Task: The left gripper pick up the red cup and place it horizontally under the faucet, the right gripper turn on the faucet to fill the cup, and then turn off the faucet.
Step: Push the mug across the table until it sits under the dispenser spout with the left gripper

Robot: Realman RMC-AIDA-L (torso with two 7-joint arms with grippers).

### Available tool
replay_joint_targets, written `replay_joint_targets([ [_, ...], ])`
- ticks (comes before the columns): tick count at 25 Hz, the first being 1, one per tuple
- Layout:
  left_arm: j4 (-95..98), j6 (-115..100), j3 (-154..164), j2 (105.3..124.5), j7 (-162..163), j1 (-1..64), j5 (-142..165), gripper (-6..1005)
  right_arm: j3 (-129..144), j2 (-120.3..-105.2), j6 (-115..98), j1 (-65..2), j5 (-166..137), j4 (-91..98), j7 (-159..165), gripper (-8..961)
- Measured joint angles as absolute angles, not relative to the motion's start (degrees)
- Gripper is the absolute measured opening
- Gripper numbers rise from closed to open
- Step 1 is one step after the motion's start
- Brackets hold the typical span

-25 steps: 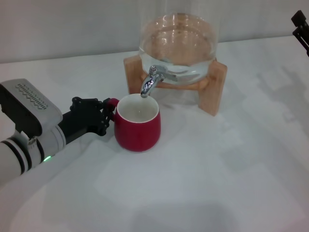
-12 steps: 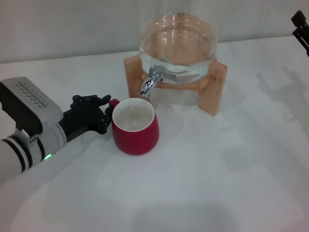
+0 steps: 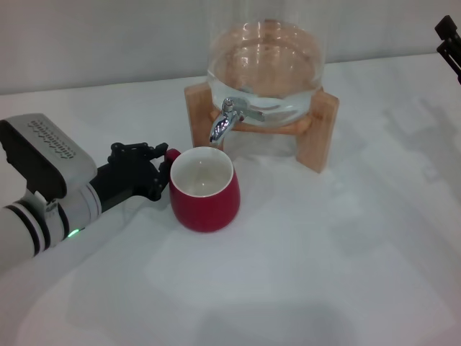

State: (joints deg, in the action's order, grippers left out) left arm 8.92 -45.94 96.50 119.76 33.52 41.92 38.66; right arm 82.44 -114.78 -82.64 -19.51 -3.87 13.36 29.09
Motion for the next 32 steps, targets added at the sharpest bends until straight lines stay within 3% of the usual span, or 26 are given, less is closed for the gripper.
replay_joint_targets([
  [32,9.51,-44.23,97.44,119.71,33.57,42.81,38.67,250,82.24,-114.79,-82.81,-19.51,-3.87,13.36,29.09,868],
])
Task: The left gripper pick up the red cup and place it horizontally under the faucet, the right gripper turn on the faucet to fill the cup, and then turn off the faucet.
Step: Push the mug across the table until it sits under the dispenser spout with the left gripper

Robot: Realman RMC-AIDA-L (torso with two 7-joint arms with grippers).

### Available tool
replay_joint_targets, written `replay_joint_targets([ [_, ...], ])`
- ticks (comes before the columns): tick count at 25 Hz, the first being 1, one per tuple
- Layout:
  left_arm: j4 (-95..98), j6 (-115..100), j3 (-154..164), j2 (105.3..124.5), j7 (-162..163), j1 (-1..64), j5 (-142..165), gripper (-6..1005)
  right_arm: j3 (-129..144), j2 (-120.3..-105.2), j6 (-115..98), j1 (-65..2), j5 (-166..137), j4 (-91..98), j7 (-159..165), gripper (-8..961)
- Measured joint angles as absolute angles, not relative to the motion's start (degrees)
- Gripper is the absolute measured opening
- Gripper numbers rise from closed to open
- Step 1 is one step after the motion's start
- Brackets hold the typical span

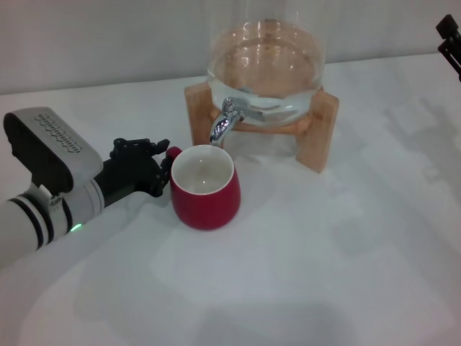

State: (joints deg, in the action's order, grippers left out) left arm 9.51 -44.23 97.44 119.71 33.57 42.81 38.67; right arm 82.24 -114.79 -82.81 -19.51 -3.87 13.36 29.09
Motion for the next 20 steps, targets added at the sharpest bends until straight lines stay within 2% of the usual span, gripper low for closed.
replay_joint_targets([
  [3,9.52,-44.21,97.83,119.71,33.57,42.81,38.67,251,82.24,-114.78,-82.79,-19.51,-3.87,13.36,29.09,868],
  [9,9.9,-44.2,98.0,119.79,33.57,42.75,38.67,367,82.26,-114.71,-82.79,-19.51,-3.87,13.36,29.09,868],
  [20,10.22,-44.21,98.06,119.8,33.66,41.66,38.67,368,82.28,-114.69,-82.88,-19.51,-3.87,13.36,29.09,868],
])
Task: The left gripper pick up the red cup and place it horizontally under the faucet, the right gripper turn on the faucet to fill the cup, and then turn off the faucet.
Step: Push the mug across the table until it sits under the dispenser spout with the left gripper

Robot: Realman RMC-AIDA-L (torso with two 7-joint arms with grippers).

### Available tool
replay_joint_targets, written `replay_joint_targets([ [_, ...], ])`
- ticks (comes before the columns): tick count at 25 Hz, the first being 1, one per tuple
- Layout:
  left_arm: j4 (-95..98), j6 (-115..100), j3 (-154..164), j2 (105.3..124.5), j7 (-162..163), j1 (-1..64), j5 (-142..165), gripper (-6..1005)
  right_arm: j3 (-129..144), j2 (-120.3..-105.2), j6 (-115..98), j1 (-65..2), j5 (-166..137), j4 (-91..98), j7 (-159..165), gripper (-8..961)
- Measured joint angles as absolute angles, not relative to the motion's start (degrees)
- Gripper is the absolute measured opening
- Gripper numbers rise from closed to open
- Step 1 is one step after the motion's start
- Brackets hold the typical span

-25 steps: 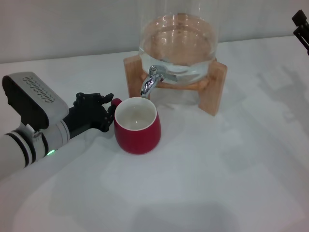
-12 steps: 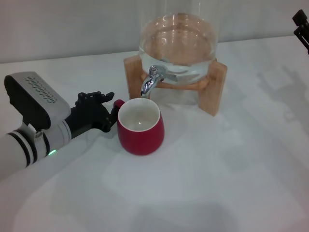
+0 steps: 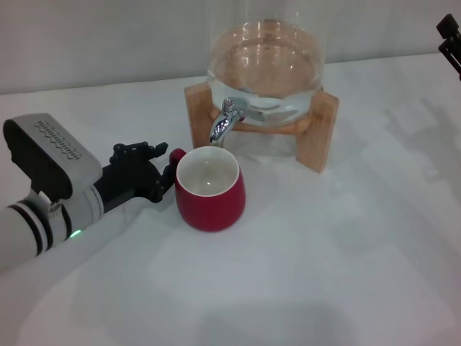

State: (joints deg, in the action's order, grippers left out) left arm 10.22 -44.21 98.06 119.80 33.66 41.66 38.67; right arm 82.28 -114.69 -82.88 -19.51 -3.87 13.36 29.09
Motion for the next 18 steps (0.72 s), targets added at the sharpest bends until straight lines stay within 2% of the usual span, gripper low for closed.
replay_joint_targets([
  [18,11.49,-44.21,99.47,119.89,33.74,39.63,38.65,371,82.53,-114.7,-82.71,-19.51,-3.87,13.06,29.09,868],
])
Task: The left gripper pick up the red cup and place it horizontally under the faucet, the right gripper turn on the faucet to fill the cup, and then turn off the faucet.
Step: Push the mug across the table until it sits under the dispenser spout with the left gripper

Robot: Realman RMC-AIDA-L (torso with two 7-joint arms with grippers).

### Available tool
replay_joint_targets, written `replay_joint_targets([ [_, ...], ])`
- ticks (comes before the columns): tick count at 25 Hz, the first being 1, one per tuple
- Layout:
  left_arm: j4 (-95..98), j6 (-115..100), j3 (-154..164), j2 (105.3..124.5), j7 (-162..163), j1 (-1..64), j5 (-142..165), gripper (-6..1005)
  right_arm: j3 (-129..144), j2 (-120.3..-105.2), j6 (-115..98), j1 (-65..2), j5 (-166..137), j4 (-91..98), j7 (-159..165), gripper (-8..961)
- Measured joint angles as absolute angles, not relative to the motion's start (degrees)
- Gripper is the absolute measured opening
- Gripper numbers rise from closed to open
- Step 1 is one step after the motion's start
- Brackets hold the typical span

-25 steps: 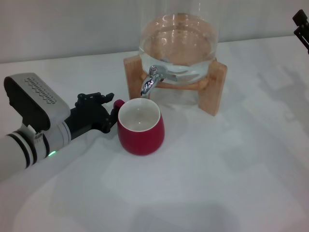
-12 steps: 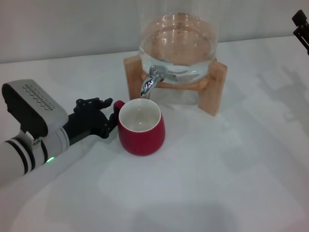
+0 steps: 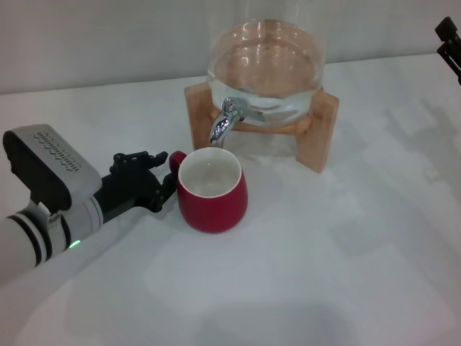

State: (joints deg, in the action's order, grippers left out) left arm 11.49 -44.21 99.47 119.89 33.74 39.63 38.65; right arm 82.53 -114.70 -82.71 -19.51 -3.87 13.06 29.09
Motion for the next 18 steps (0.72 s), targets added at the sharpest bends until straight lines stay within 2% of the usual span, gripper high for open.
replay_joint_targets([
  [18,13.77,-43.0,99.5,119.82,32.39,37.15,38.52,373,82.62,-114.79,-82.46,-19.68,-4.63,13.18,29.09,868],
])
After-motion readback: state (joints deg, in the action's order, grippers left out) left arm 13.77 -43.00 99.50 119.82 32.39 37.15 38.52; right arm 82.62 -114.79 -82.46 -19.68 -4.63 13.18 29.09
